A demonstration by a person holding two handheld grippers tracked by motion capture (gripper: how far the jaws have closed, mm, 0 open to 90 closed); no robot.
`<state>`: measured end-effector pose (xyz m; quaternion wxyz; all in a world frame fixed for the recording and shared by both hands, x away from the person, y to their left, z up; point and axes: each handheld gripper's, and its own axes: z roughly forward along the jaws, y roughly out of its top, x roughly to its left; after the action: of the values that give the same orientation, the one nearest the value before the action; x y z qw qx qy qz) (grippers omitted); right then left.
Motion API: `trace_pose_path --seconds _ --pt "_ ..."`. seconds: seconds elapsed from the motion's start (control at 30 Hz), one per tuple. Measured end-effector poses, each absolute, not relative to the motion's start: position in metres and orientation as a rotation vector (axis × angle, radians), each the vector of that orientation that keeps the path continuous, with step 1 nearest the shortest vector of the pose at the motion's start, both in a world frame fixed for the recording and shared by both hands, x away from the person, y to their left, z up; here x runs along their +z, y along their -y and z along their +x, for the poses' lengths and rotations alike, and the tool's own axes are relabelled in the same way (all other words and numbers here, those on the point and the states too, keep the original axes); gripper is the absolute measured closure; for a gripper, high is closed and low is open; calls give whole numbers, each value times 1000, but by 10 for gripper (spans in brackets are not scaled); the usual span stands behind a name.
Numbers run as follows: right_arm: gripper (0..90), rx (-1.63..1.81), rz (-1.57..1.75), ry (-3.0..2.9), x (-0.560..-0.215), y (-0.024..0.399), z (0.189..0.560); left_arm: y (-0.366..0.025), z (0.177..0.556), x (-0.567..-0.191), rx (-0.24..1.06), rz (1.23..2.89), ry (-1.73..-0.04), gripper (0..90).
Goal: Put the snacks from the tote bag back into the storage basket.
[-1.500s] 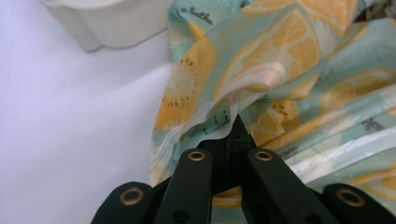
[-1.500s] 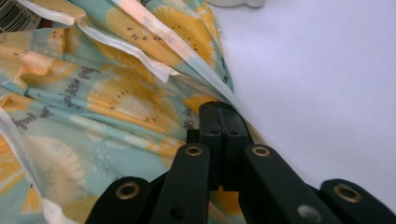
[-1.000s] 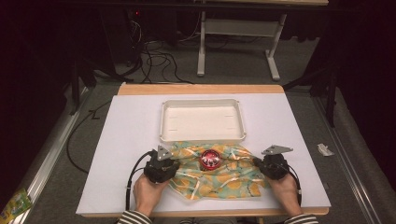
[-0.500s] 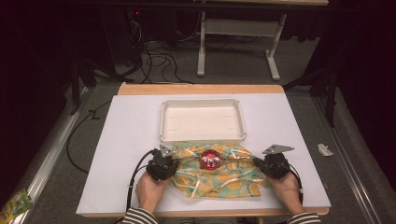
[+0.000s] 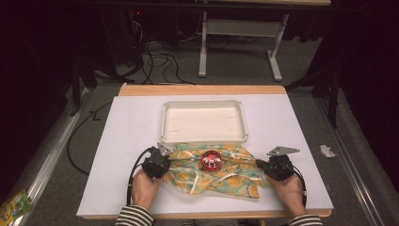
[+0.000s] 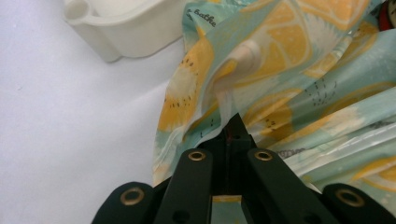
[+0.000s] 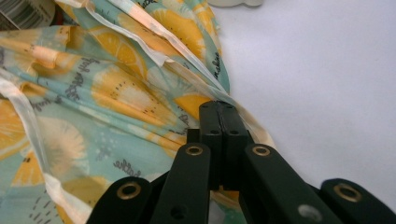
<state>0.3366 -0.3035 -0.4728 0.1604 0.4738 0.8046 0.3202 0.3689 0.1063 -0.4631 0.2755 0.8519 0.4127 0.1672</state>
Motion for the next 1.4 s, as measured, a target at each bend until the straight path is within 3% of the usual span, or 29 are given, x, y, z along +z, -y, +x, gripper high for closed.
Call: trace_pose_path --seconds 0.13,0.37,0.43,0.47,0.53,0.8,0.97,1.13,1.27,1.4 --pt "900 925 1335 -2269 -475 303 333 -112 378 -464 368 2171 -1187 900" --pt "900 826 1251 -2248 -475 294 326 -114 374 -465 371 2165 -1175 900" --pt "900 811 1224 -2249 -475 293 326 -119 371 -464 278 2116 -1176 890" --pt "900 811 1230 -2247 -475 292 326 -120 369 -461 210 2107 -1160 828" --pt "900 789 1253 -2257 -473 291 327 -119 356 -452 249 2106 -1088 753" --pt "900 775 1255 -2266 -472 290 329 -117 327 -429 259 2071 -945 620" --pt "900 757 1267 -2297 -469 289 333 -116 328 -412 330 2033 -930 570" --pt "900 738 1274 -2286 -469 287 332 -94 344 -412 457 2113 -919 437" --pt "900 716 1286 -2298 -467 285 335 -89 369 -430 416 2160 -1005 445" --pt "900 717 1283 -2303 -467 286 335 -91 377 -455 368 2154 -1092 599"
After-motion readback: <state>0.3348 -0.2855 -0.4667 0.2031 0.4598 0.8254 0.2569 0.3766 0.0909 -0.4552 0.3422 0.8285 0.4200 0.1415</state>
